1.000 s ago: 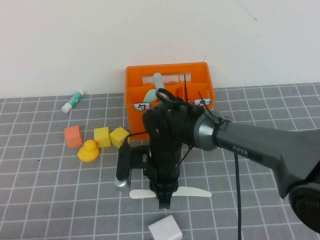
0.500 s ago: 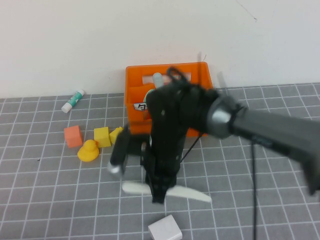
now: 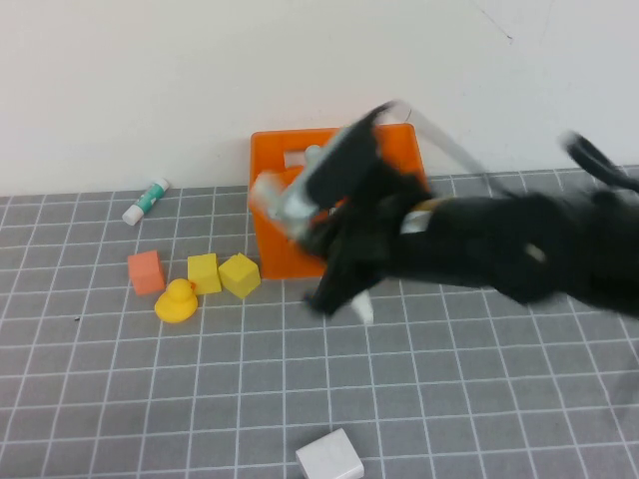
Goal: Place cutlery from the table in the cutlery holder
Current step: Place the knife on the box
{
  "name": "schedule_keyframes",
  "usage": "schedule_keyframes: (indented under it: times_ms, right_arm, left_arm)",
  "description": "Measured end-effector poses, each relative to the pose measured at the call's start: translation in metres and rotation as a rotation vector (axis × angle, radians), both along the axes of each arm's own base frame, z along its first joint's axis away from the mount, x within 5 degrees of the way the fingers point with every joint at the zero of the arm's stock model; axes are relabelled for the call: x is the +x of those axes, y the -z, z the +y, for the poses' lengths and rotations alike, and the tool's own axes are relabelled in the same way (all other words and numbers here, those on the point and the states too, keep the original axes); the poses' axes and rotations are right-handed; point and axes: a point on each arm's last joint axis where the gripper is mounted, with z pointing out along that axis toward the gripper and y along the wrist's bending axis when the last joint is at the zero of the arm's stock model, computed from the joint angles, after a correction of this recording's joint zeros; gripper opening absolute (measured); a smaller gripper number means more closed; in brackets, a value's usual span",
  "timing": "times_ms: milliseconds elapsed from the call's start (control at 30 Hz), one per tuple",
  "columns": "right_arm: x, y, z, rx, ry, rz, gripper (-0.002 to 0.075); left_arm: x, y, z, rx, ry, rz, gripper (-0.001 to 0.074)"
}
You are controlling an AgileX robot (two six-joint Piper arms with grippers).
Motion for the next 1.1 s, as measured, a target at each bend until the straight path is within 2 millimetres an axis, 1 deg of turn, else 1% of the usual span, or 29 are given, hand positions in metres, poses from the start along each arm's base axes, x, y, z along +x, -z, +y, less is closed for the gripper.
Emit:
schedule_keyframes:
  times_ms: [67,167,300,367,500,567,700,867,967,1100]
  right_arm:
    - [-0.001,-0.007,-0.015,0.123,0.137,-0.119,0.0126]
    - [0.004,-0.016,-0.030,0.226,0.274,-0.263,0.0126]
    - [0.013,-0.026,-0.041,0.297,0.364,-0.346,0.0126]
    - [0.023,-0.034,-0.046,0.336,0.404,-0.390,0.0126]
    - [0.042,-0.037,-0.048,0.351,0.433,-0.426,0.0126]
    - [0.054,-0.033,-0.047,0.350,0.450,-0.430,0.0126]
    - [0.075,-0.018,-0.040,0.324,0.460,-0.427,0.0126]
    - [0.097,0.009,-0.030,0.284,0.462,-0.407,0.0126]
    - [0.107,0.029,-0.026,0.253,0.465,-0.388,0.0126]
    - [0.117,0.047,-0.027,0.224,0.473,-0.373,0.0126]
  left_arm:
    - [0.000,0.000,0.000,0.000,0.000,0.000,-0.0001]
    - [0.000,0.000,0.000,0.000,0.000,0.000,-0.0001]
    - [0.000,0.000,0.000,0.000,0.000,0.000,-0.0001]
    - [0.000,0.000,0.000,0.000,0.000,0.000,-0.0001]
    - [0.000,0.000,0.000,0.000,0.000,0.000,-0.0001]
    - [0.000,0.000,0.000,0.000,0.000,0.000,-0.0001]
    - [0.000,0.000,0.000,0.000,0.000,0.000,-0.0001]
    - [0.000,0.000,0.000,0.000,0.000,0.000,-0.0001]
    - [0.000,0.000,0.000,0.000,0.000,0.000,-0.0001]
    - [0.000,0.000,0.000,0.000,0.000,0.000,-0.0001]
